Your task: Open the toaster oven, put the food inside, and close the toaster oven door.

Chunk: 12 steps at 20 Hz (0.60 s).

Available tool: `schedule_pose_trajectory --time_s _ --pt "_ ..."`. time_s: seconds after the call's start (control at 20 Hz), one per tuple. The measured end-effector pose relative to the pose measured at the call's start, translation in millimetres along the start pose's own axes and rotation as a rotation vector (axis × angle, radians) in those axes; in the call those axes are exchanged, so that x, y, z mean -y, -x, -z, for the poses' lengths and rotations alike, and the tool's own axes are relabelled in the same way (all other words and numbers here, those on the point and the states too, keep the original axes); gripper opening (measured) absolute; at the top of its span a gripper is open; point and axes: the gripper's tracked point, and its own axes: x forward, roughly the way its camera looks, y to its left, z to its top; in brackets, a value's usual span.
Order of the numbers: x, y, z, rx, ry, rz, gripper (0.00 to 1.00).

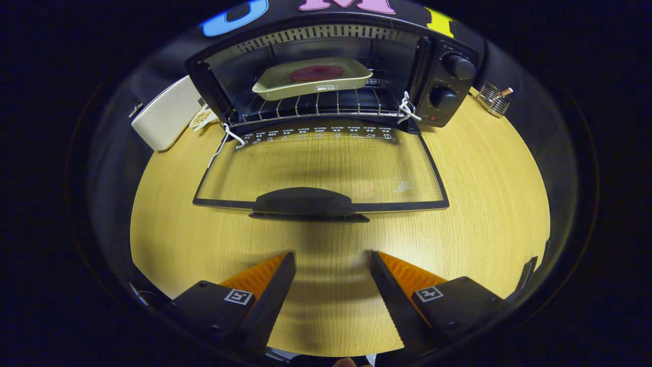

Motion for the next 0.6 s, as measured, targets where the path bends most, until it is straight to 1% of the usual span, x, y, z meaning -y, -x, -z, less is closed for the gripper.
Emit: schedule_pose_trajectory --time_s 0.3,0.35,0.5,0.6 --pt "4 -14 -29 0.042 -0.027 0.031 0.98" --pt "4 -12 -23 0.018 -0.017 0.03 0.98" --pt "4 -8 -31 0.067 -0.005 0.029 0.99" --pt "4 -1 -34 0.121 0.031 0.029 0.99"
